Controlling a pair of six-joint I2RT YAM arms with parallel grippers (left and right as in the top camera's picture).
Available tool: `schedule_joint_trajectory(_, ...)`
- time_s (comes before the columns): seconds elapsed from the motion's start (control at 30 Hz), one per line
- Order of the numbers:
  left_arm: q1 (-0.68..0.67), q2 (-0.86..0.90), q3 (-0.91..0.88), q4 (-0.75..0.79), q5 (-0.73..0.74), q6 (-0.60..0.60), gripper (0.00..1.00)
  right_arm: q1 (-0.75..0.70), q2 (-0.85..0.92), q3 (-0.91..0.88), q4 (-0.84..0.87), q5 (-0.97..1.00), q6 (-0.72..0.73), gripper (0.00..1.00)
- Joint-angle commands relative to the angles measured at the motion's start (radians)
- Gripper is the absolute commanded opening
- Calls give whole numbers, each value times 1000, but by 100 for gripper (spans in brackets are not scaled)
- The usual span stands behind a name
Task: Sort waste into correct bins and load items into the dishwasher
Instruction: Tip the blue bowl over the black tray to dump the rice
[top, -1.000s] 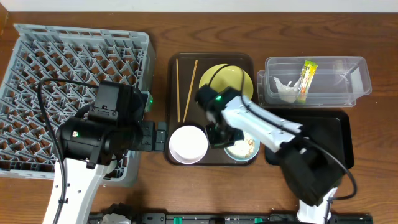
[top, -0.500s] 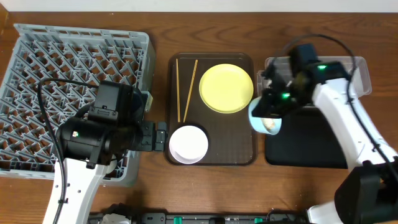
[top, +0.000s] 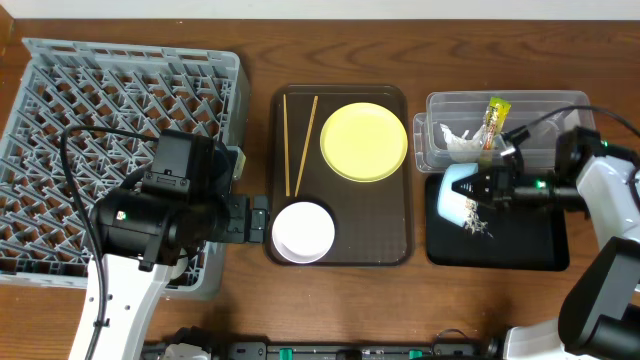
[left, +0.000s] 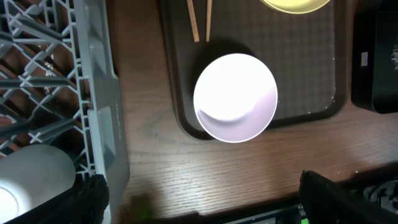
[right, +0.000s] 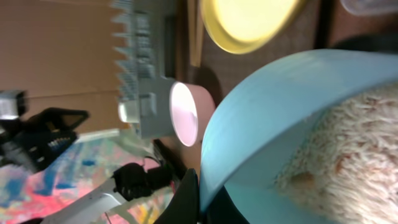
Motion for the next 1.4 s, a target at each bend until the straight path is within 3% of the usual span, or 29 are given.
schedule_joint_trajectory(0.0, -3, -8, 9, -2, -2, 13, 98, -39, 2, -62, 39, -191, -167, 1)
schedule_joint_trajectory(0.33, -3, -8, 9, -2, -2, 13, 98, -173, 2, -179, 89, -267, -181, 1)
schedule_joint_trajectory(0.7, -3, -8, 9, -2, -2, 13, 98, -184, -1, -182, 25, -422, -295, 1)
schedule_joint_trajectory(0.8, -3, -8, 9, -2, -2, 13, 98, -206, 5, -182, 124, -341, -103, 1)
schedule_joint_trajectory(0.83, -3, -8, 9, -2, -2, 13, 98, -204, 0, -182, 80, -380, -152, 1)
schedule_joint_trajectory(0.87, -3, -8, 9, -2, -2, 13, 98, -196, -14, -182, -3, -408, -311, 1)
schedule_joint_trajectory(0.9, -3, -8, 9, -2, -2, 13, 98, -196, -16, -182, 6, -379, -339, 1)
schedule_joint_trajectory(1.0, -3, -8, 9, -2, -2, 13, 98, -205, -5, -182, 103, -292, -149, 1)
schedule_joint_trajectory(1.13, -3, -8, 9, -2, -2, 13, 98, -181, -26, -182, 50, -287, -248, 1)
schedule_joint_trajectory(1.37, -3, -8, 9, -2, -2, 13, 98, -160, -52, -170, 34, -268, -204, 1)
